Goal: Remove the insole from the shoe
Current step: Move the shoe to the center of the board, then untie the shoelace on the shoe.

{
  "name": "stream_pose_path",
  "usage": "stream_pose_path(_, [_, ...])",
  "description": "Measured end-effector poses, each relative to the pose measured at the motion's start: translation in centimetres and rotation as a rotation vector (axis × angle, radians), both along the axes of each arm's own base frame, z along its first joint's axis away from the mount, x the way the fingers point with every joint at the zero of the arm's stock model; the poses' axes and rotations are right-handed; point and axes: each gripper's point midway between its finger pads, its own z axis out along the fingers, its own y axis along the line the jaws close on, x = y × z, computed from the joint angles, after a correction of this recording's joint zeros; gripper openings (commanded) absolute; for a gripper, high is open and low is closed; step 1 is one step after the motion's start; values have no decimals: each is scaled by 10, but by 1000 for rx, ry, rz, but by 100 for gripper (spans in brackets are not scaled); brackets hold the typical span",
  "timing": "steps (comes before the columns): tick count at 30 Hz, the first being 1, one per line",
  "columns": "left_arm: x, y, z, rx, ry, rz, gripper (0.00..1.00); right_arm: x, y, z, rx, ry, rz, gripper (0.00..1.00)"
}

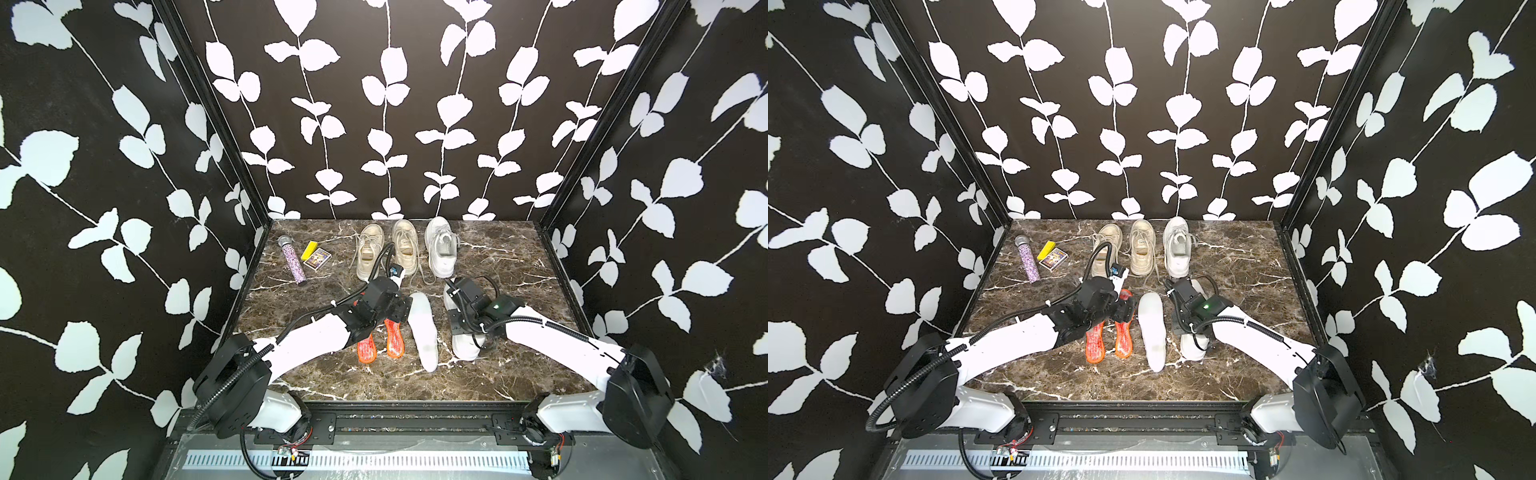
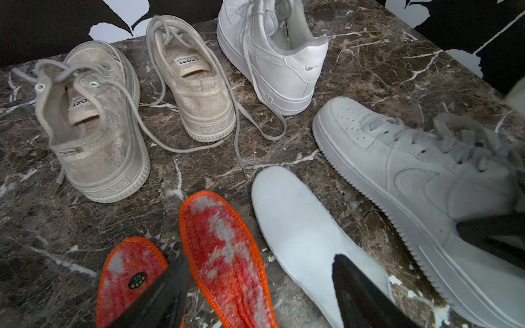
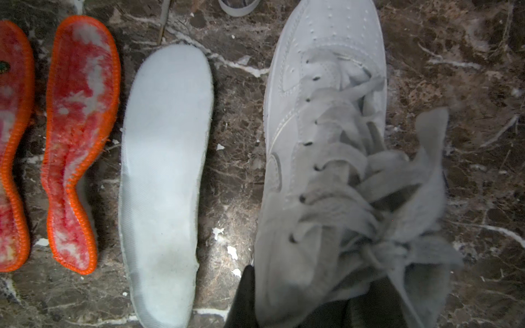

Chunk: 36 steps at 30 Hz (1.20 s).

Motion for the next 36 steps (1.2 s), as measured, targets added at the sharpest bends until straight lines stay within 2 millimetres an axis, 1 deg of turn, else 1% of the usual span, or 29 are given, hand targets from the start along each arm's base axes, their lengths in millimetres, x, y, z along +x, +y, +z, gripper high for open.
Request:
stream_pose_path(3, [-3, -3, 0, -10, 7, -2, 80, 0, 8, -1, 42, 9, 7, 21])
stream_pose_path(6, [-5, -6, 0, -18, 13, -6, 80, 2, 15, 2, 74, -3, 15, 23])
stream_pose_path(10, [-9, -11, -1, -27, 25, -24, 80, 3, 14, 9, 85, -23, 15, 24])
stream_pose_path(12, [-12, -19, -3, -29, 35, -43, 79, 3, 12, 16, 88, -45, 14, 21])
stream_pose_path(14, [-15, -29, -4, -32, 44, -70, 78, 4, 6, 25, 86, -74, 4, 20])
stream_pose_path(17, [-21, -47, -5, -33, 54, -116, 78, 7, -6, 44, 92, -136, -21, 20])
stream_pose_path(20, [-31, -65, -8, -31, 62, -167, 76, 14, -25, 65, 111, -205, -74, 20])
stream_pose_path(22, [-35, -74, -9, -29, 66, -196, 76, 17, -37, 72, 114, -232, -106, 20])
stream_pose_path(24, [-39, -84, -11, -31, 73, -224, 75, 19, -49, 72, 105, -239, -134, 22])
stream_pose_path(27, [-43, -96, -14, -31, 83, -252, 75, 16, -58, 61, 79, -217, -148, 27])
stream_pose_path(31, [-45, -111, -19, -37, 101, -283, 74, 10, -62, 47, 60, -181, -144, 28])
stream_pose_path(34, [-45, -120, -24, -36, 114, -298, 70, 7, -65, 38, 58, -157, -147, 28])
stream_pose_path(36, [-46, -126, -27, -35, 122, -308, 67, 4, -65, 32, 66, -137, -140, 31])
